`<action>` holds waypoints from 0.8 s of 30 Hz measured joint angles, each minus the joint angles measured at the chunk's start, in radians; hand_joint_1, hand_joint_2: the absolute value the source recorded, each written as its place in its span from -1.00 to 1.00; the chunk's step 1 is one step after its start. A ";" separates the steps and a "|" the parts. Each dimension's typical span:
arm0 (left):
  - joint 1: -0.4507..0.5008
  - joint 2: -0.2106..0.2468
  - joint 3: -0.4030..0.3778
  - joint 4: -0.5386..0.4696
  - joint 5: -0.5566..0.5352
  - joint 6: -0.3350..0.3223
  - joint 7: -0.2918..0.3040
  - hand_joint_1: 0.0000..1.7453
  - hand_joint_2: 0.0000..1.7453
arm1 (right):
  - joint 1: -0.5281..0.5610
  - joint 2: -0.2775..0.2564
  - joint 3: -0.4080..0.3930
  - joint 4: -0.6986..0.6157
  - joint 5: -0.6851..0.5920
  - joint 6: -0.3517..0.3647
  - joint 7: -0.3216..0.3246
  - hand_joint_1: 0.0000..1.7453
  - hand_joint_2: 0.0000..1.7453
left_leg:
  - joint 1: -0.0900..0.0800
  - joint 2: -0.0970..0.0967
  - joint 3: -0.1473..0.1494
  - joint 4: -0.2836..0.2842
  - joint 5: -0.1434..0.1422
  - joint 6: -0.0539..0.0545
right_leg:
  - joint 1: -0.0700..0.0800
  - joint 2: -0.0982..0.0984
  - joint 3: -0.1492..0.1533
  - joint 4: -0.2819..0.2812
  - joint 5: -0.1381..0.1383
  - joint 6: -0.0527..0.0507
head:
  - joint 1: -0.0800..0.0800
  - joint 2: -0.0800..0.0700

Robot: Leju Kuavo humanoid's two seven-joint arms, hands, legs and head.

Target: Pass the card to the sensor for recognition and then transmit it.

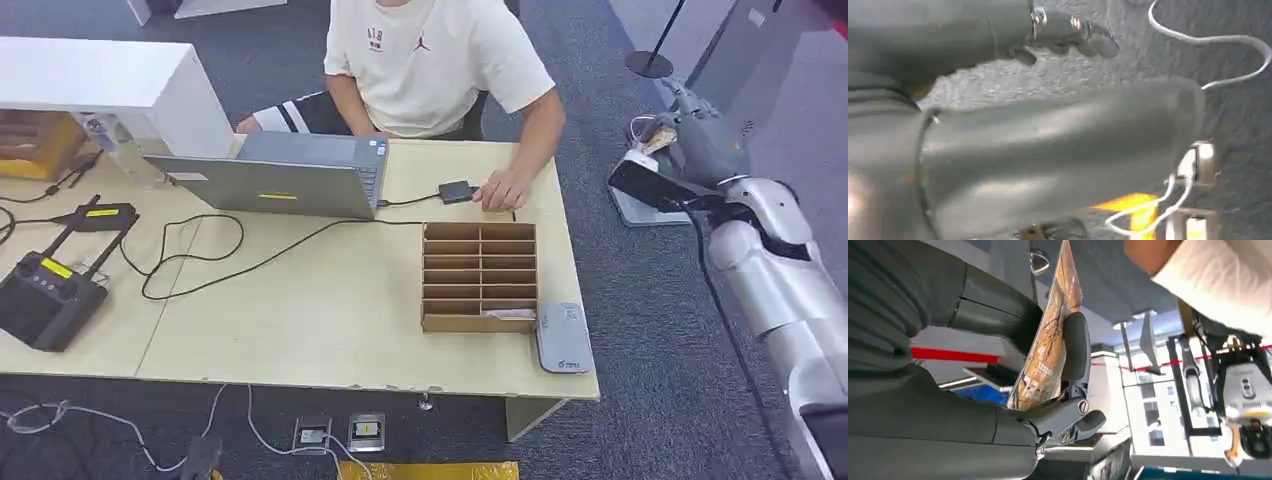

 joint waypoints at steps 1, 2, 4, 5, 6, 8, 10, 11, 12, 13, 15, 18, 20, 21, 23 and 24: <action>-0.012 0.015 0.000 0.000 -0.003 -0.015 0.009 -1.00 -1.00 | 0.012 0.000 0.001 -0.008 -0.001 0.006 0.007 1.00 1.00 | 0.001 0.000 0.000 0.000 0.000 0.000 | 0.001 0.000 0.000 0.000 0.000 0.000 | 0.000 0.000; -0.021 0.024 0.000 0.000 -0.007 -0.022 0.012 -1.00 -1.00 | 0.026 -0.001 0.001 -0.014 -0.002 0.013 0.015 1.00 1.00 | 0.001 0.000 0.001 0.000 0.000 0.000 | 0.001 0.000 0.000 0.000 0.000 0.000 | -0.001 0.000; -0.030 0.034 0.000 0.000 -0.011 -0.021 0.013 -1.00 -1.00 | 0.072 -0.011 0.001 -0.040 -0.011 0.024 0.036 1.00 1.00 | 0.001 0.000 0.002 0.000 0.000 0.000 | 0.001 0.000 0.001 0.001 0.000 0.000 | -0.001 0.000; -0.031 0.038 0.000 0.000 -0.013 -0.020 0.013 -1.00 -1.00 | 0.100 -0.018 0.000 -0.058 -0.015 0.029 0.048 1.00 1.00 | 0.002 0.000 0.002 0.000 0.000 0.000 | 0.002 0.000 0.001 0.001 0.000 0.000 | -0.001 0.000; -0.030 0.040 0.000 0.000 -0.014 -0.020 0.013 -1.00 -1.00 | 0.131 -0.025 -0.001 -0.077 -0.018 0.034 0.058 1.00 1.00 | 0.002 0.000 0.001 0.000 0.000 0.000 | 0.002 0.000 0.001 0.001 0.000 0.000 | 0.000 0.000; -0.029 0.041 0.000 0.000 -0.016 -0.018 0.013 -1.00 -1.00 | 0.172 -0.035 -0.002 -0.108 -0.019 0.035 0.068 1.00 1.00 | 0.001 0.000 0.000 0.000 0.000 0.000 | 0.001 0.000 0.000 0.001 0.000 0.000 | 0.000 0.000; -0.032 0.039 -0.004 0.000 -0.017 -0.018 0.013 -1.00 -1.00 | 0.192 -0.044 -0.003 -0.134 -0.020 0.036 0.069 1.00 1.00 | 0.001 0.000 0.000 0.000 0.000 0.000 | 0.001 0.001 0.000 0.001 0.000 0.000 | 0.000 0.000; -0.034 0.039 -0.004 0.000 -0.017 -0.018 0.013 -1.00 -1.00 | 0.197 -0.050 -0.003 -0.147 -0.021 0.037 0.069 1.00 1.00 | 0.001 0.000 0.000 0.000 0.000 0.000 | 0.001 0.001 0.000 0.001 0.000 0.000 | 0.000 0.000; -0.035 0.040 -0.004 0.000 -0.018 -0.018 0.013 -1.00 -1.00 | 0.201 -0.054 -0.003 -0.157 -0.021 0.041 0.071 1.00 1.00 | 0.001 0.000 0.000 0.000 0.000 0.000 | 0.001 0.001 0.000 0.001 0.000 0.000 | 0.000 0.000; -0.035 0.042 -0.004 0.000 -0.019 -0.018 0.013 -1.00 -1.00 | 0.205 -0.056 -0.003 -0.162 -0.022 0.044 0.073 1.00 1.00 | 0.001 0.000 0.000 0.000 0.000 0.000 | 0.001 0.002 0.000 0.001 0.000 0.000 | 0.000 0.000; -0.035 0.042 -0.005 0.000 -0.022 -0.016 0.013 -1.00 -1.00 | 0.223 -0.063 -0.003 -0.176 -0.029 0.055 0.086 1.00 1.00 | 0.001 0.000 0.001 0.000 0.000 0.000 | 0.001 0.001 0.000 0.000 0.000 0.000 | 0.000 0.000; -0.035 0.042 -0.007 0.000 -0.031 -0.014 0.017 -1.00 -1.00 | 0.290 -0.074 -0.004 -0.220 -0.031 0.065 0.122 1.00 1.00 | 0.001 -0.001 0.001 0.000 0.000 0.000 | 0.001 -0.001 0.001 0.000 0.000 0.000 | 0.000 0.000; -0.036 0.041 -0.008 0.000 -0.034 -0.013 0.021 -1.00 -1.00 | 0.345 -0.076 -0.005 -0.253 -0.031 0.066 0.145 1.00 1.00 | 0.001 -0.001 0.000 0.000 0.000 -0.001 | 0.001 -0.001 0.001 0.000 0.000 0.000 | 0.000 0.000; -0.037 0.042 -0.009 0.000 -0.035 -0.013 0.022 -1.00 -1.00 | 0.369 -0.076 -0.005 -0.269 -0.031 0.066 0.153 1.00 1.00 | 0.001 0.000 0.001 0.000 -0.001 -0.001 | 0.001 -0.001 0.001 0.000 0.000 0.000 | 0.000 0.000; -0.042 0.041 -0.014 0.000 -0.033 -0.011 0.039 -1.00 -1.00 | 0.415 -0.076 -0.005 -0.302 -0.030 0.068 0.166 1.00 1.00 | 0.001 0.000 0.000 0.000 -0.001 -0.001 | 0.001 0.000 0.000 0.000 0.000 0.000 | 0.000 0.000; -0.045 0.040 -0.016 0.000 -0.031 -0.008 0.052 -1.00 -1.00 | 0.431 -0.076 -0.005 -0.315 -0.029 0.068 0.168 1.00 1.00 | 0.001 0.000 0.001 0.000 -0.001 -0.001 | 0.001 0.000 0.000 0.000 0.000 0.000 | -0.001 0.000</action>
